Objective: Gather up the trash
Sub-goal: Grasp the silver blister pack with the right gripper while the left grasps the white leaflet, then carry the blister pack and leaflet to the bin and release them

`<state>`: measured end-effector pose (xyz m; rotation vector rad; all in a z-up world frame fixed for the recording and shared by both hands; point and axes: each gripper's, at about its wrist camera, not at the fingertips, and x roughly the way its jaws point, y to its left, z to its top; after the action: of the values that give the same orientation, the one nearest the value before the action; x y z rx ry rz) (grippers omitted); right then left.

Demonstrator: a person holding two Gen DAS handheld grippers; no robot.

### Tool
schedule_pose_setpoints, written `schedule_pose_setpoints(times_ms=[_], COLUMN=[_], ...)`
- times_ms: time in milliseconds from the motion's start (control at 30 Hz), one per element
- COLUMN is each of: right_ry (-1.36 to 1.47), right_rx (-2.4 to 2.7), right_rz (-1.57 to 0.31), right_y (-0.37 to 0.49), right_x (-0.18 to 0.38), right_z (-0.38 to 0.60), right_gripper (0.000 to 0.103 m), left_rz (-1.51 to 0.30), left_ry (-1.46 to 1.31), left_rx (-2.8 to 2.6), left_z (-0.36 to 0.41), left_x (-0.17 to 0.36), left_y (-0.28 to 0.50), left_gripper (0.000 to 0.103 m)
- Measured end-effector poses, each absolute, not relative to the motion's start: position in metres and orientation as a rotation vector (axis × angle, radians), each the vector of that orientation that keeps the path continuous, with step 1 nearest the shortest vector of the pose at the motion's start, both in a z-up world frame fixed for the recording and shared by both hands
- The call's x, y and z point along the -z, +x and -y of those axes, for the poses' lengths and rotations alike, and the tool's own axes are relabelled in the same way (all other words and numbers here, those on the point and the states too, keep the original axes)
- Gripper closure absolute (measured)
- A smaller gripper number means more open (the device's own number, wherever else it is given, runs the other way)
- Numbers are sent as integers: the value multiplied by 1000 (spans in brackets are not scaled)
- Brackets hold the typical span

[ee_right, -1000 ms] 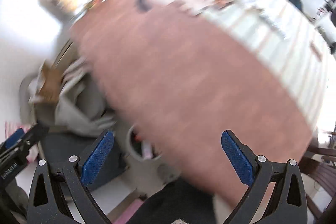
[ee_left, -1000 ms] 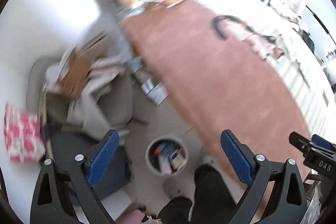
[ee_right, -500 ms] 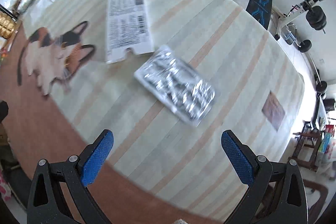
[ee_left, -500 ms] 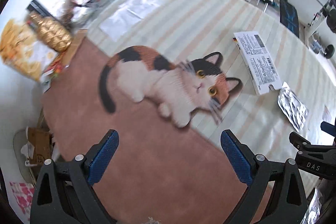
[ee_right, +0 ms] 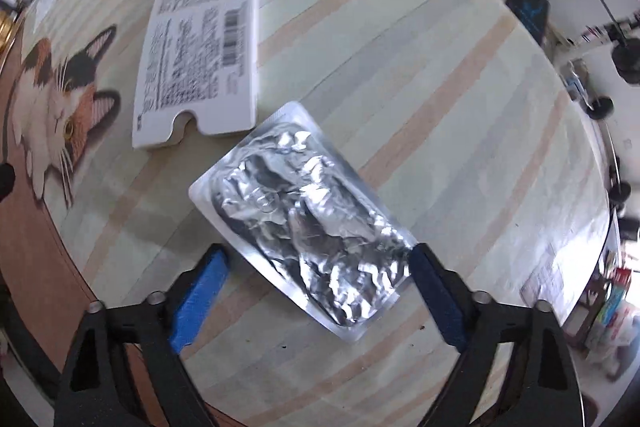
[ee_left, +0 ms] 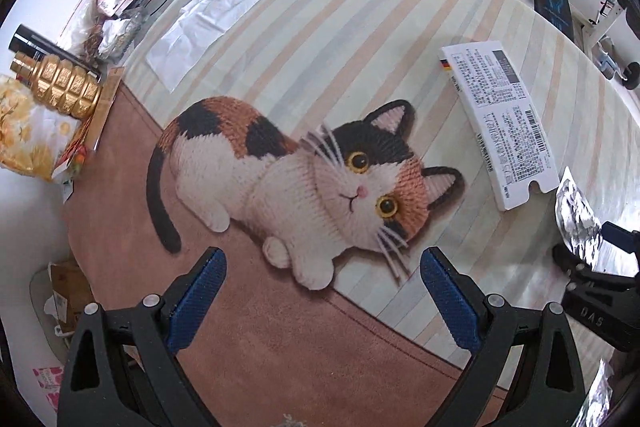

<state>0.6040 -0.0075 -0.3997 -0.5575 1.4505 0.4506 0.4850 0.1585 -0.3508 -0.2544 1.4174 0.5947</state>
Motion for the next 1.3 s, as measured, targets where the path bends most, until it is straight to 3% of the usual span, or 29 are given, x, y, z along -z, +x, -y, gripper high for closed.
schedule_pose_setpoints(times_ms=[33, 167, 333, 433, 467, 733, 800, 833, 1100, 1233, 1300], right_ry=[-508, -267, -16, 60, 63, 14, -30, -43, -203, -237, -254], right_rx=[-424, -255, -128, -124, -119, -154, -164, -170, -185, -200, -214], right_rz=[-1453, -1475, -1527, -1534, -1523, -1529, -1532, -1534, -1530, -1485, -1506], right_y=[609, 634, 662, 672, 676, 702, 704, 698, 691, 674, 661], right_x=[396, 382, 383, 378, 375, 378, 384, 390, 414, 407, 406], right_z=[13, 48, 90, 104, 107, 110, 99, 96, 44, 30, 32], right_gripper=[39, 51, 47, 24, 20, 18, 18, 18, 17, 33, 33], left_rz=[-1418, -1428, -1460, -1488, -1500, -1531, -1527, -1519, -1507, -1523, -1535], left_ry=[-256, -296, -401, -509, -546, -536, -482, -448, -199, -186, -199], left_rx=[-583, -497, -384, -355, -348, -375, -372, -365, -279, -265, -255], left_z=[-158, -150, -143, -144, -145, -136, -133, -131, -113, -106, -103], left_x=[351, 356, 368, 383, 389, 410, 407, 406, 399, 399, 400], left_y=[489, 522, 576, 611, 619, 657, 655, 652, 588, 541, 522], left_gripper=[4, 4, 4, 4, 4, 7, 16, 25, 25, 25, 25])
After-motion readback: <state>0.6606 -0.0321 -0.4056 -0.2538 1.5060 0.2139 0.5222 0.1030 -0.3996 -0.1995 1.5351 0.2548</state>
